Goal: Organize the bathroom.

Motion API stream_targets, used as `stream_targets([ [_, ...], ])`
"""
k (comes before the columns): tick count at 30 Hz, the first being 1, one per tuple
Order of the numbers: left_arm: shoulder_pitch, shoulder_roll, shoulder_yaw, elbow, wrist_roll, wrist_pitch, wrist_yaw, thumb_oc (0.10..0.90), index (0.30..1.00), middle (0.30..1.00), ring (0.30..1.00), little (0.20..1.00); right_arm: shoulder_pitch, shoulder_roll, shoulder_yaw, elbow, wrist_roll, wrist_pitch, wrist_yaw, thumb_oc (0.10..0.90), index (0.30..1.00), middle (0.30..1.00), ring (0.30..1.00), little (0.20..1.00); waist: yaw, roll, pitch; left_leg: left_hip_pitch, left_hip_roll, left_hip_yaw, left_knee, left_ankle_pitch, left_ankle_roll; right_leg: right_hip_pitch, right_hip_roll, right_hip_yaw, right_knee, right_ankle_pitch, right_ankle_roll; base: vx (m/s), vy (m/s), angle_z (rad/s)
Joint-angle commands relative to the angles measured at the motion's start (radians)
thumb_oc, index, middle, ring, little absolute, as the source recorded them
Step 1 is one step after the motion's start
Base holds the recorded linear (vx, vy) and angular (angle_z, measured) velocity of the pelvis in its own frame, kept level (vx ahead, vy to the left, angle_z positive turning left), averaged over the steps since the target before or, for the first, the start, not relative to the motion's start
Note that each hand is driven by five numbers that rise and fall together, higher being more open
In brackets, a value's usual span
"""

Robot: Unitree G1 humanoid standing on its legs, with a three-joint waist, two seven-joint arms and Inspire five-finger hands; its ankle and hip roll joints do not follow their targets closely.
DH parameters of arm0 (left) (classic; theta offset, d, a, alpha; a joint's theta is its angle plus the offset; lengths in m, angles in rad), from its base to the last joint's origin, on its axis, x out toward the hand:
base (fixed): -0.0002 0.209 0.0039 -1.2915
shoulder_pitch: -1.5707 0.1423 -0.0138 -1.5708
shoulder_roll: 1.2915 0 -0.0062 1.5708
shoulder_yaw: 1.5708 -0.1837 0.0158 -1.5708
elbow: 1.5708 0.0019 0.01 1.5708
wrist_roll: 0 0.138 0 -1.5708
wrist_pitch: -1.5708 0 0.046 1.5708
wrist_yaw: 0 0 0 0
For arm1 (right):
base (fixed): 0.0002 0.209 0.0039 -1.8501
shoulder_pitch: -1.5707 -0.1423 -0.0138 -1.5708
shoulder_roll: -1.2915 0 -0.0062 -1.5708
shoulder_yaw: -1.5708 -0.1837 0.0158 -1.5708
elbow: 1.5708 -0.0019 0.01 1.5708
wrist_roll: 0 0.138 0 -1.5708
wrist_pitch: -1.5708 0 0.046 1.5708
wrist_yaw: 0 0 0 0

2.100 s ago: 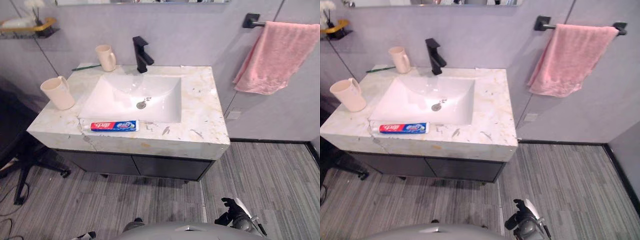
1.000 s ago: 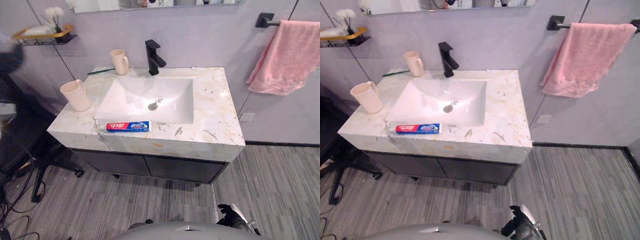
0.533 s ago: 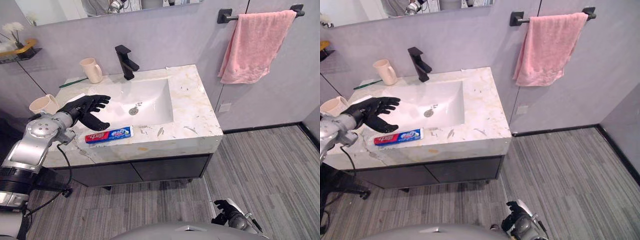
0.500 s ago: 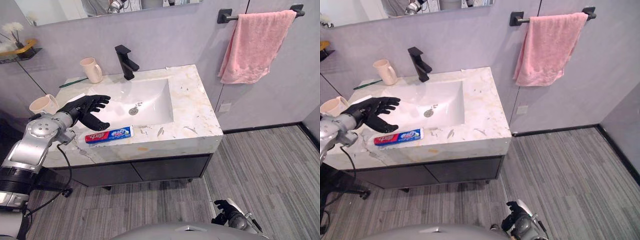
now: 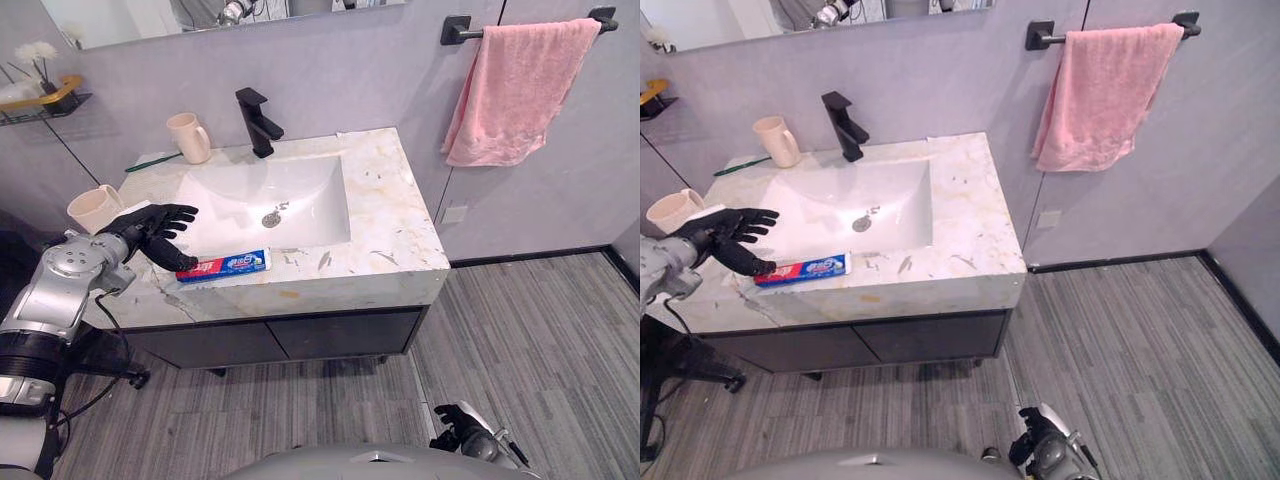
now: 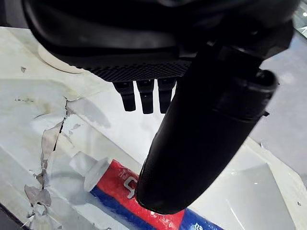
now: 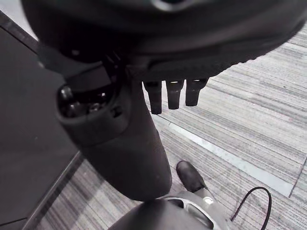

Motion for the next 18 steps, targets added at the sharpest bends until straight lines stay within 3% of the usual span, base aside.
stream_targets([
  [1,-0.157,0.132,0.074,0.007,0.047,-0.073,-0.003,0.800,0.900,0.900,0.900,0.900,0.000,-0.002,0.045,0.016,-0.074,0.012,-0.011,0.800,0.900,0.900,0.900,0.900,-0.001,-0.060,-0.034,0.008,0.006,0.027,0.112,-0.119,-0.024,0.003,-0.059,0.093,-0.008,-0.058,0.103,0.00,0.000,0.00],
  [13,-0.183,0.157,0.058,0.043,0.040,-0.067,-0.026,0.800,0.900,0.900,0.900,0.900,-0.016,-0.004,0.028,0.052,-0.102,0.051,-0.019,0.800,0.900,0.900,0.900,0.900,-0.004,-0.061,-0.042,0.016,0.002,0.036,0.099,-0.113,-0.019,0.000,-0.058,0.103,-0.008,-0.054,0.105,0.00,0.012,0.00],
  [18,-0.193,0.160,0.080,0.021,0.027,-0.099,0.102,0.800,0.900,0.900,0.900,0.900,-0.014,0.001,0.032,0.066,-0.103,0.046,-0.018,0.800,0.900,0.900,0.900,0.900,-0.002,-0.068,-0.045,0.016,0.001,0.034,0.096,-0.112,-0.019,-0.001,-0.060,0.104,-0.008,-0.052,0.106,0.01,0.002,0.00],
])
